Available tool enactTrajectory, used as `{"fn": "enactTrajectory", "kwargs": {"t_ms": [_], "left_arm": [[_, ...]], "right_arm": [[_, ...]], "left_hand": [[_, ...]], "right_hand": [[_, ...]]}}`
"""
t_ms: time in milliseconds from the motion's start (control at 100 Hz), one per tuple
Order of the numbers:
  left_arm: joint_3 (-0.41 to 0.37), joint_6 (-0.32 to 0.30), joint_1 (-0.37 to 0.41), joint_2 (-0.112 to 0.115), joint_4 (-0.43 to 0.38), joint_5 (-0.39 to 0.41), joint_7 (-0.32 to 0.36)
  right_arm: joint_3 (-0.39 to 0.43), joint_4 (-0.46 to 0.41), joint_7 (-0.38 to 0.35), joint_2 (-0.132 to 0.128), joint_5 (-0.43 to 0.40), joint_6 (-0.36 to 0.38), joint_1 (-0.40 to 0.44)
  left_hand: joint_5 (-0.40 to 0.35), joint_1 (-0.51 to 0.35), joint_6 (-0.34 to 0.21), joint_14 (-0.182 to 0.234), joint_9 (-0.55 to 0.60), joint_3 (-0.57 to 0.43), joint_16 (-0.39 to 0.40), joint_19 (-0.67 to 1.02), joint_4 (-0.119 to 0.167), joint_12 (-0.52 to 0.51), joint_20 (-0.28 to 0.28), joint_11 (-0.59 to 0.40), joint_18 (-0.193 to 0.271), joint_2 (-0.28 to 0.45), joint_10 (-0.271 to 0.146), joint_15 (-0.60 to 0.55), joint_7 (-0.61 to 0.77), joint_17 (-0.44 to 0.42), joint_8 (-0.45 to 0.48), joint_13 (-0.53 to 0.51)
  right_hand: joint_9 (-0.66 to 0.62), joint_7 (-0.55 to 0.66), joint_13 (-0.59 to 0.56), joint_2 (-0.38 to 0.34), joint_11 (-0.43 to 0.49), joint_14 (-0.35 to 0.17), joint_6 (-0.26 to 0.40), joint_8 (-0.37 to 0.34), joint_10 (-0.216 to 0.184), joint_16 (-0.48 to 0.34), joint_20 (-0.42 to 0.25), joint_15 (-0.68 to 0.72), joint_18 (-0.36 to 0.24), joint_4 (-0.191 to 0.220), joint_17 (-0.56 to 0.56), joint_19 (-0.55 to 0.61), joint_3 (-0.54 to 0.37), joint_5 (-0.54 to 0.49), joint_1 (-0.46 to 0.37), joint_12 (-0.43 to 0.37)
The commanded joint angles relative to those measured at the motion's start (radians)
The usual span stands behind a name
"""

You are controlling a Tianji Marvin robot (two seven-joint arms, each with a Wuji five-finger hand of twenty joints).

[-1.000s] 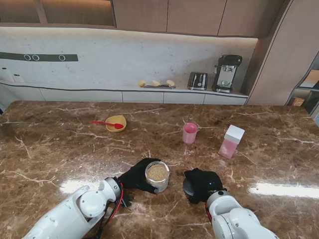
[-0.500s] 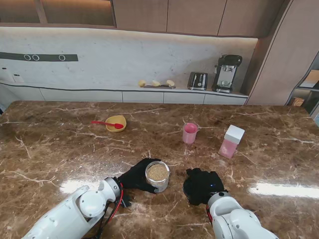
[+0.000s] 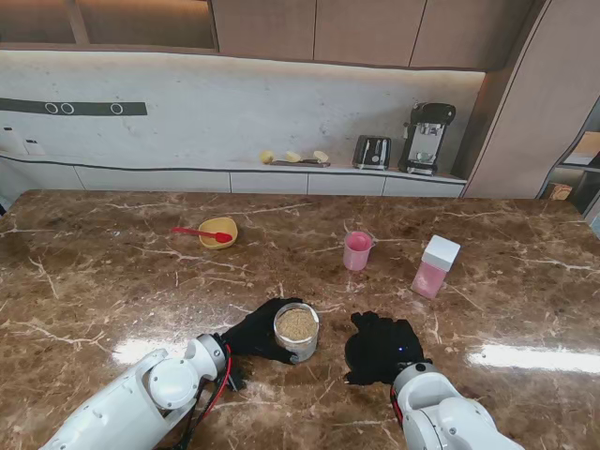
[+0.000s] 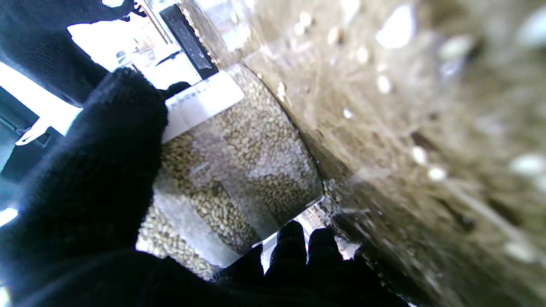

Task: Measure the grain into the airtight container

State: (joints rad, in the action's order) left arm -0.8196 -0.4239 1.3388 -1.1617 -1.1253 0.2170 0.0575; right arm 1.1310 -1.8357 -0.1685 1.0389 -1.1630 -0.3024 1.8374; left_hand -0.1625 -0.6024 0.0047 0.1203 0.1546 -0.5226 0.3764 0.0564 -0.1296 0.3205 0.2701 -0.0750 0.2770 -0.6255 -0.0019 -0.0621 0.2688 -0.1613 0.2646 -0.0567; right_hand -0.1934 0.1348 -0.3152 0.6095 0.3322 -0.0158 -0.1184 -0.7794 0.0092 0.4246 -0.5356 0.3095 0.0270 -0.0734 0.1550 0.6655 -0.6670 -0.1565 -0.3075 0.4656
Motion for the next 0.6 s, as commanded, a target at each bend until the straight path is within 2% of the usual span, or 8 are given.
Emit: {"fn": "enactTrajectory", "kwargs": {"t_ms": [0, 340, 590], "left_arm": [[0.025, 0.007, 0.036, 0.014, 0.071, 0.012, 0.019], [0.025, 0.0, 0.034, 0.015, 0.073, 0.013, 0.02], [0.015, 0.008, 0.043, 0.019, 0.066, 0.015, 0.025]], "right_arm": [[0.003, -0.009, -0.003, 0.004, 0.009, -0.009, 0.01], [0.017, -0.022, 0.048, 0.012, 0.036, -0.01, 0.025], [0.022, -0.017, 0.075, 0.016, 0.055, -0.007, 0.03]], "left_hand": [[0.016, 0.023, -0.059, -0.133, -0.031, -0.06, -0.005, 0.123, 0.046, 0.014, 0.09, 0.031, -0.253, 0.096, -0.003, 0.017, -0.073, 0.122, -0.037, 0.015], [0.021, 0.022, -0.062, -0.135, -0.037, -0.041, -0.017, 0.104, 0.045, 0.016, 0.103, 0.047, -0.253, 0.089, -0.001, 0.022, -0.145, 0.119, -0.042, 0.015], [0.021, 0.025, -0.018, -0.135, -0.037, -0.04, -0.017, 0.099, 0.044, 0.02, 0.111, 0.046, -0.256, 0.08, 0.0, 0.02, -0.157, 0.12, -0.032, 0.015]], "right_hand": [[0.031, -0.018, 0.032, 0.026, -0.01, -0.002, -0.023, 0.008, 0.011, -0.028, -0.026, -0.011, 0.004, 0.024, -0.014, -0.024, -0.018, 0.045, 0.053, -0.012], [0.028, -0.016, 0.031, 0.022, -0.007, -0.003, -0.024, 0.009, 0.011, -0.028, -0.028, -0.009, 0.004, 0.021, -0.013, -0.025, -0.033, 0.044, 0.062, -0.012], [0.023, -0.015, 0.026, 0.015, -0.005, -0.003, -0.022, 0.01, 0.011, -0.028, -0.029, -0.007, 0.006, 0.021, -0.009, -0.023, -0.035, 0.042, 0.062, -0.013]]}}
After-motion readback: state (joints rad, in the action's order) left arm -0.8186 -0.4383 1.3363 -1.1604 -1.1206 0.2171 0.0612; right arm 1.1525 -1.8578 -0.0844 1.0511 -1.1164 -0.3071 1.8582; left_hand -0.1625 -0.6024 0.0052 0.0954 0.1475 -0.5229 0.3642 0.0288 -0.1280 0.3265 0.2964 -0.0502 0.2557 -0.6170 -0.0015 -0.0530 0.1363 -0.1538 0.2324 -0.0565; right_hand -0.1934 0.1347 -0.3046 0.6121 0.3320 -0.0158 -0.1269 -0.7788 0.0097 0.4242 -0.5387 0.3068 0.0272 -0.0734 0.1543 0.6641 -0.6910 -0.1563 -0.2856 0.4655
